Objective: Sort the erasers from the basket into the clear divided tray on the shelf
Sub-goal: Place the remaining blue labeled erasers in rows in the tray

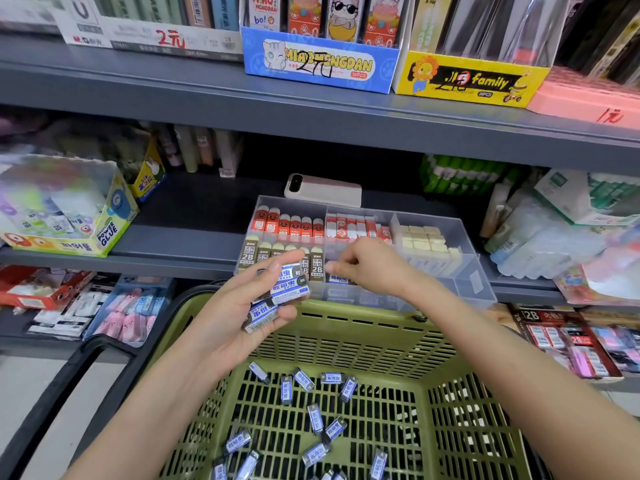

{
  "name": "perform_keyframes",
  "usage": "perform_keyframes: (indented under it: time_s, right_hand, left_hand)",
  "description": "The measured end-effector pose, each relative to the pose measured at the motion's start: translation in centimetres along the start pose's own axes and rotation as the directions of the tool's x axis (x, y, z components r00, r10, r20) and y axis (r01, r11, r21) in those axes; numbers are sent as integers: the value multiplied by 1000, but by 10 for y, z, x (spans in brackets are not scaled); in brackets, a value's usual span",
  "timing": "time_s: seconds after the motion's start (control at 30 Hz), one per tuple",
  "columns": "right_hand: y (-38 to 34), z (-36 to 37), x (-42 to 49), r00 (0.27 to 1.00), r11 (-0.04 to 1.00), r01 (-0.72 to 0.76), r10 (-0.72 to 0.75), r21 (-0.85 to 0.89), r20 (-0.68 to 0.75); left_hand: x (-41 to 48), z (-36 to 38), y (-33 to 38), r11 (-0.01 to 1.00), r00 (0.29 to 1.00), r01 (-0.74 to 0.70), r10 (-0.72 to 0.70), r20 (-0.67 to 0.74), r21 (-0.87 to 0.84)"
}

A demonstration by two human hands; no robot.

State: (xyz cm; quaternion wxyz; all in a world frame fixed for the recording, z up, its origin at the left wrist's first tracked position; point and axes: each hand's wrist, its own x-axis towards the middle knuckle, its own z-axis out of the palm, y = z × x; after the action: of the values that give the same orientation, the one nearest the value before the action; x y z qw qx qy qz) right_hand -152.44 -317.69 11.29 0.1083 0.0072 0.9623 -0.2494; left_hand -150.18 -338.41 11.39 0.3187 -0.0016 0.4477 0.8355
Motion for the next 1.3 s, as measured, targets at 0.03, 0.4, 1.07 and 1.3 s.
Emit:
perform_keyframes:
  time_s: [0.03, 0.4, 1.07, 1.3]
  right_hand:
    - [2, -1, 0, 1000, 999, -4, 4, 34, 15]
    - [-4, -9, -22, 969, 984, 145, -119, 107, -217]
    - [-23, -19, -45, 941, 595, 90, 211, 799, -264]
    - [4, -6, -19, 887, 975, -199, 223, 101, -405]
  left_hand:
    - [0, 0, 0, 1000, 1000, 4, -4, -5, 2]
    - [2, 1, -2, 999, 994, 36, -35, -99, 9]
    - [-5, 12, -4, 979, 992, -73, 91, -88, 188]
    - [-3, 9, -2, 981, 985, -76, 102, -137, 180]
